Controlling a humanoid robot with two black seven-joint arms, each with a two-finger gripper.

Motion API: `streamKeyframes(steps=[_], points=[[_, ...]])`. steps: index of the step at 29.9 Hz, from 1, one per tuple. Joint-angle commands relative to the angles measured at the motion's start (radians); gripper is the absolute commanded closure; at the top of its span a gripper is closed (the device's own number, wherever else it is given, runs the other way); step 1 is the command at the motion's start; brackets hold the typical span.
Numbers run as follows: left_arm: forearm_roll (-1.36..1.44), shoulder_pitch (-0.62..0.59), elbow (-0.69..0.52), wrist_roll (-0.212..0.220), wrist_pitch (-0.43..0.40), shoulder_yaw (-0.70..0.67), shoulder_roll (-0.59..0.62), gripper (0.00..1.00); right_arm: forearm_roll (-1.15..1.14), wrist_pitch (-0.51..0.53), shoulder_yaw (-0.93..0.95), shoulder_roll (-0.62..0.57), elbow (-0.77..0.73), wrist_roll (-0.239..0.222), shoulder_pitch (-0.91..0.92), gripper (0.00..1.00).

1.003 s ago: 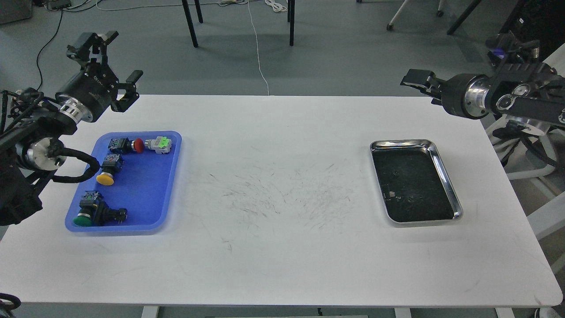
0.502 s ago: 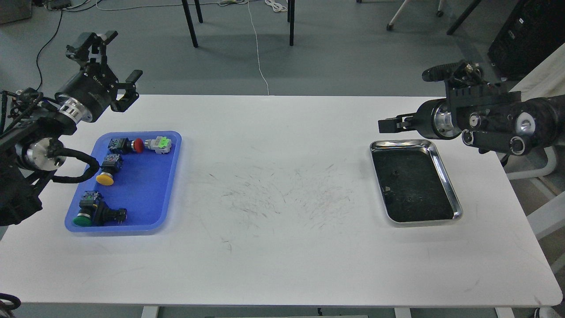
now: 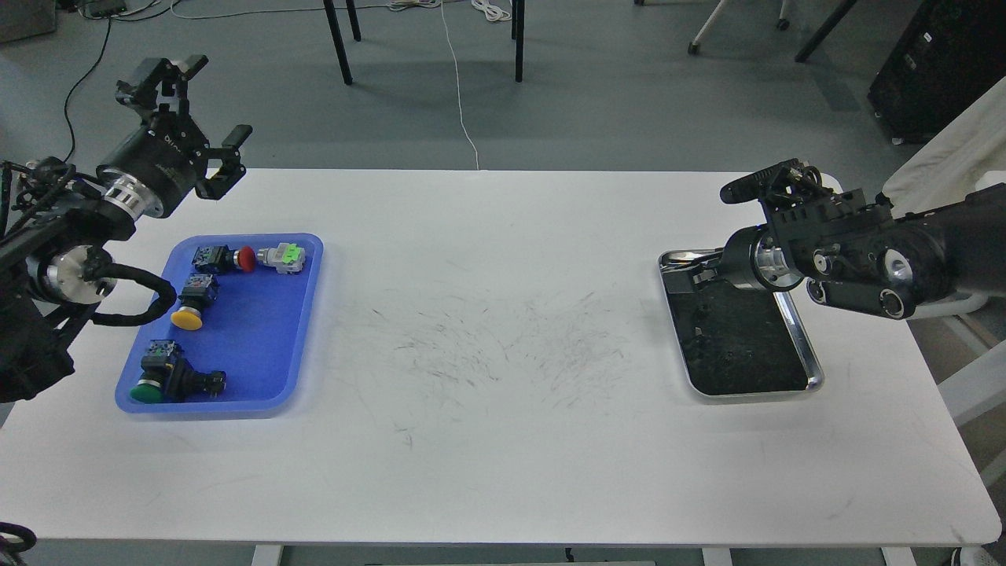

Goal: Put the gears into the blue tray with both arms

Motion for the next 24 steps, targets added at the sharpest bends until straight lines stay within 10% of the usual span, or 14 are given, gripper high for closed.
streamKeyframes(steps=[1, 24], points=[[0.002, 0.000, 0.000, 0.001, 0.002, 0.000, -0.001, 0.02, -0.013, 0.000, -0.001, -0.002, 0.001, 0.029, -0.018, 0.12], [0.000, 0.003, 0.002, 0.001, 0.010, 0.000, -0.005, 0.02, -0.081, 0.000, 0.008, -0.062, -0.059, 0.049, -0.131, 0.14]])
